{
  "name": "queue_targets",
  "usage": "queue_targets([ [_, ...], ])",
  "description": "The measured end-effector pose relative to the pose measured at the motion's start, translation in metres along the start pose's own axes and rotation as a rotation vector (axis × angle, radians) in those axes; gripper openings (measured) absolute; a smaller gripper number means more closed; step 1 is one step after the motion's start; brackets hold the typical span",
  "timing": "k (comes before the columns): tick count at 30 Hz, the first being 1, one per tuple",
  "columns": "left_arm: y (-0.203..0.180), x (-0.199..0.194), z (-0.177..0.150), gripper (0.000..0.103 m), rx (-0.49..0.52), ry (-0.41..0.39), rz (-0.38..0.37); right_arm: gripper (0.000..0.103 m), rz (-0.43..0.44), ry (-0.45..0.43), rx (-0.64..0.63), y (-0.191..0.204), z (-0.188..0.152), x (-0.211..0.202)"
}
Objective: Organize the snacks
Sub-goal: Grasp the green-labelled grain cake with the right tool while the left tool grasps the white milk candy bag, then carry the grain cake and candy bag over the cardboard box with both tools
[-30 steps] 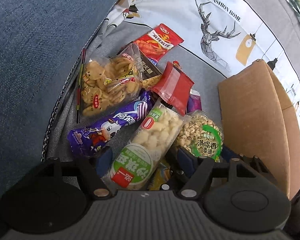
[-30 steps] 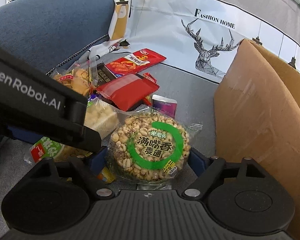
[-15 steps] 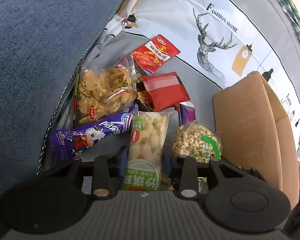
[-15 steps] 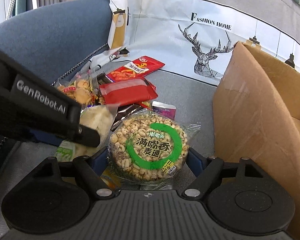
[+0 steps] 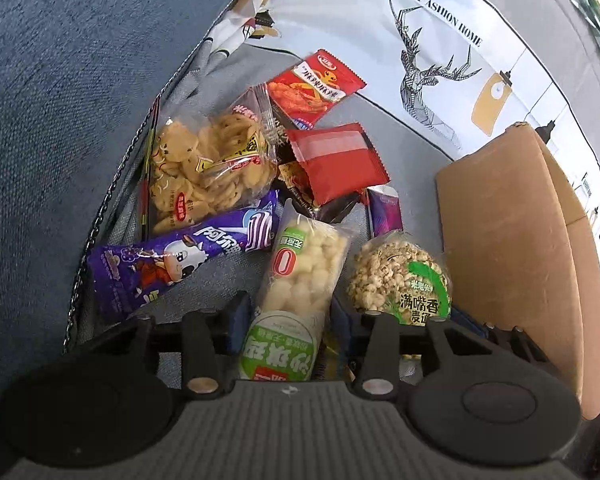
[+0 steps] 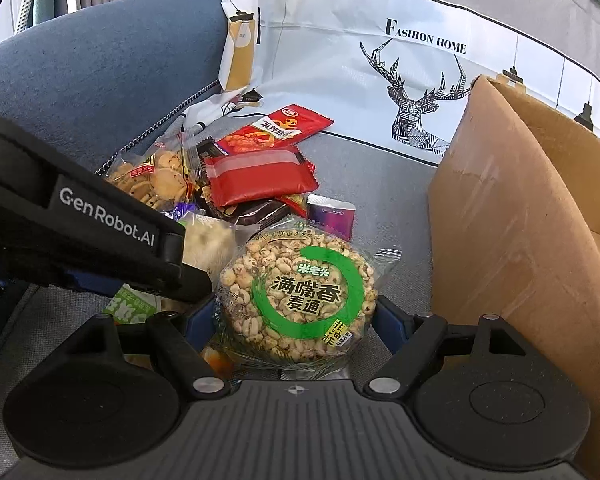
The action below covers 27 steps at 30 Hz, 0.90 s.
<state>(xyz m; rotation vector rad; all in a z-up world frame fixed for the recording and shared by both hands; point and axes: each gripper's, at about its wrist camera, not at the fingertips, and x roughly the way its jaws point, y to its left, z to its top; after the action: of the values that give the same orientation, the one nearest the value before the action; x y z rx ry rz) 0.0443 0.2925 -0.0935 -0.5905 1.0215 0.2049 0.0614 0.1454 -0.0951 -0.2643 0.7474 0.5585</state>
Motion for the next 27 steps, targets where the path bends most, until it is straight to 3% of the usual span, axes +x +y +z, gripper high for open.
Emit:
queue_targets([
  [6, 0.0, -0.008, 0.006, 0.045, -0.02, -0.047, -0.035, 0.082, -0.006, -0.03, -0.002, 0.0, 0.0, -0.007],
  [13, -0.002, -0.023, 0.014, 0.045, -0.074, -0.113, -0.125, 0.082, -0.009, -0.087, -0.021, 0.0, 0.004, -0.029],
  [27, -0.012, -0.068, 0.024, 0.045, -0.185, -0.243, -0.314, 0.082, -0.043, -0.274, -0.061, -0.012, 0.024, -0.112],
])
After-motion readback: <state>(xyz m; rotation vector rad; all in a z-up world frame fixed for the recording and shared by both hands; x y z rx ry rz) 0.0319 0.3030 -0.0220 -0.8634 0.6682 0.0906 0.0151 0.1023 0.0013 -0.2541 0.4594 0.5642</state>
